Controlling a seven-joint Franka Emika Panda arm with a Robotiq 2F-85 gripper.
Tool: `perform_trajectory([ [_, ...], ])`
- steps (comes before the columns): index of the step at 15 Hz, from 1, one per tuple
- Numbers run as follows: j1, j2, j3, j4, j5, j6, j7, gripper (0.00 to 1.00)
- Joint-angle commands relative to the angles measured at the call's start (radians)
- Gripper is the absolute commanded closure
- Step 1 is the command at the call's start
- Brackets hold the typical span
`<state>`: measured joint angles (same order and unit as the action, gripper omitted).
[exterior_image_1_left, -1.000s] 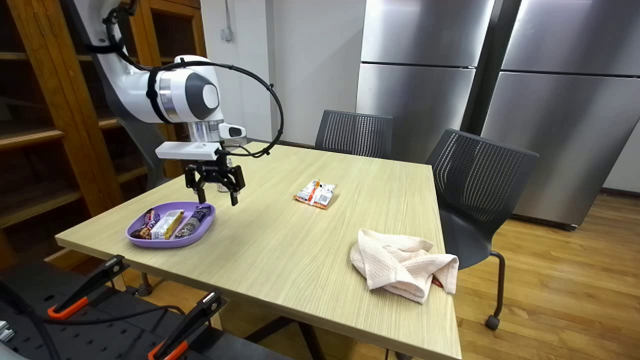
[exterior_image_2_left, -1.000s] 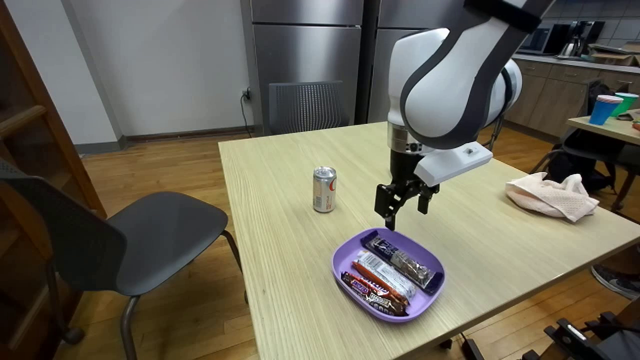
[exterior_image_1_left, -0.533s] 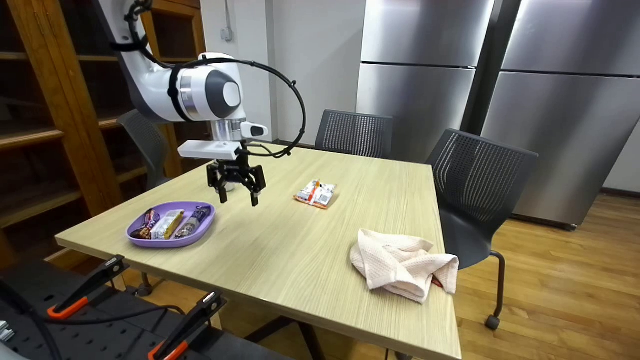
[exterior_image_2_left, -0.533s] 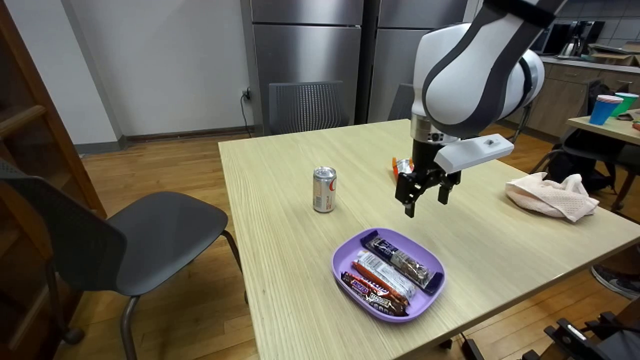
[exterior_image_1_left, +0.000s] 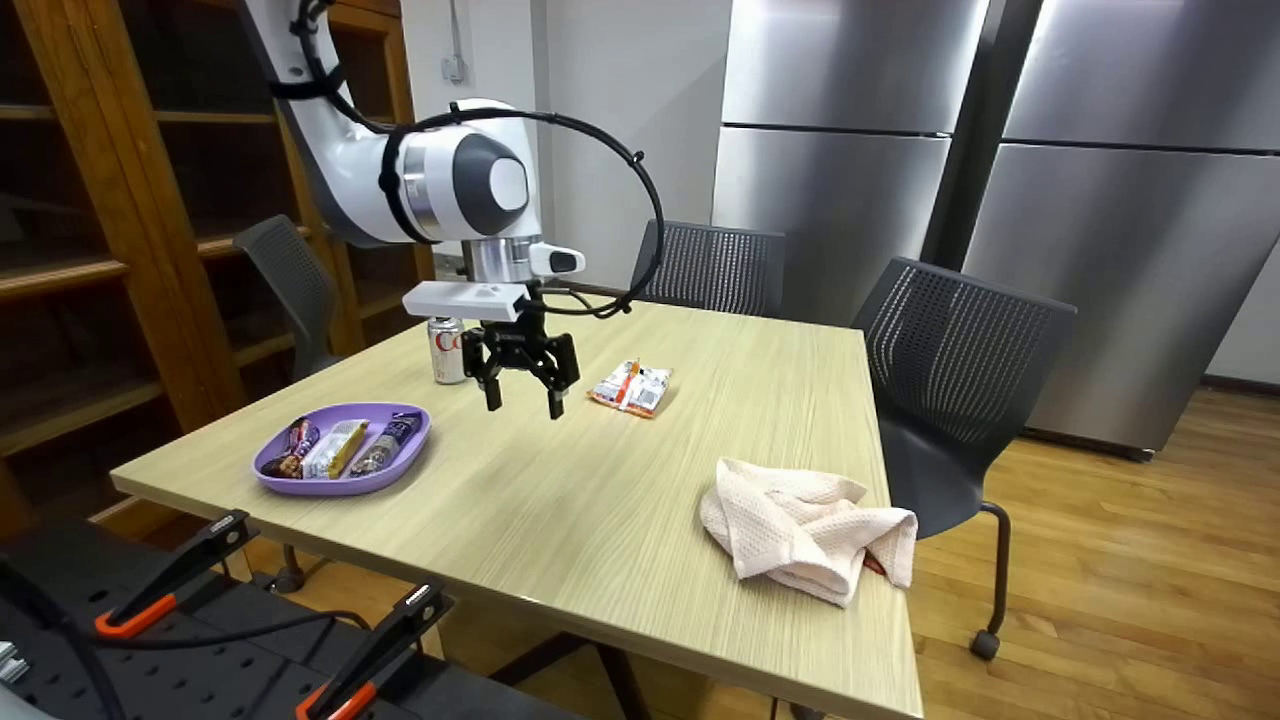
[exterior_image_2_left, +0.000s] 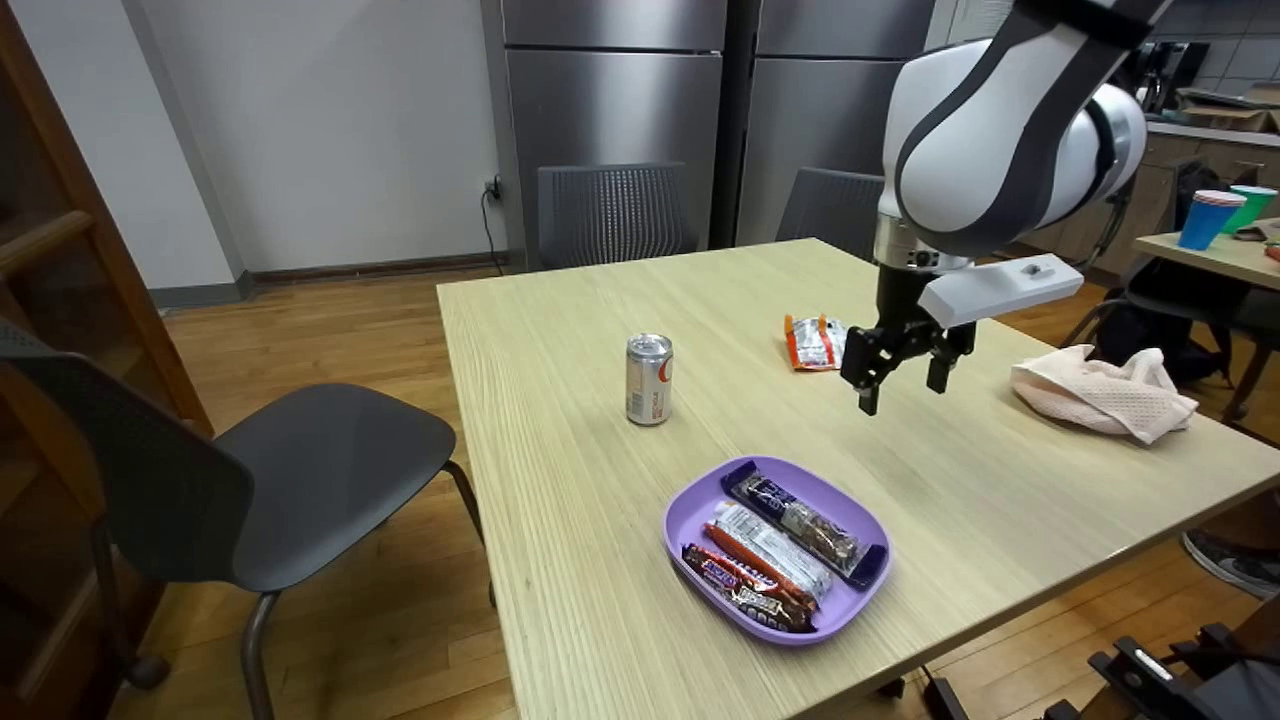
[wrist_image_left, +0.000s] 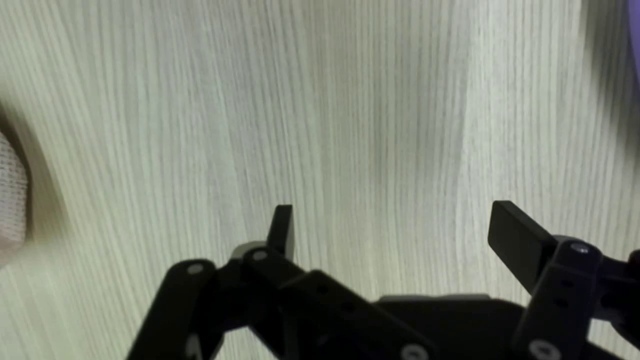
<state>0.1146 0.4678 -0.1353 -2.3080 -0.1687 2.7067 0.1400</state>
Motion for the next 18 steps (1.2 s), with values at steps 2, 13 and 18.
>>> perform_trajectory([
  [2,-0.035,-0.035,-0.028,-0.03,-0.018,0.003,-0.015,0.0],
  [13,-0.075,-0.02,-0.125,-0.021,-0.079,0.014,-0.02,0.0],
  [18,-0.121,-0.012,-0.137,-0.013,-0.077,0.012,-0.041,0.0],
])
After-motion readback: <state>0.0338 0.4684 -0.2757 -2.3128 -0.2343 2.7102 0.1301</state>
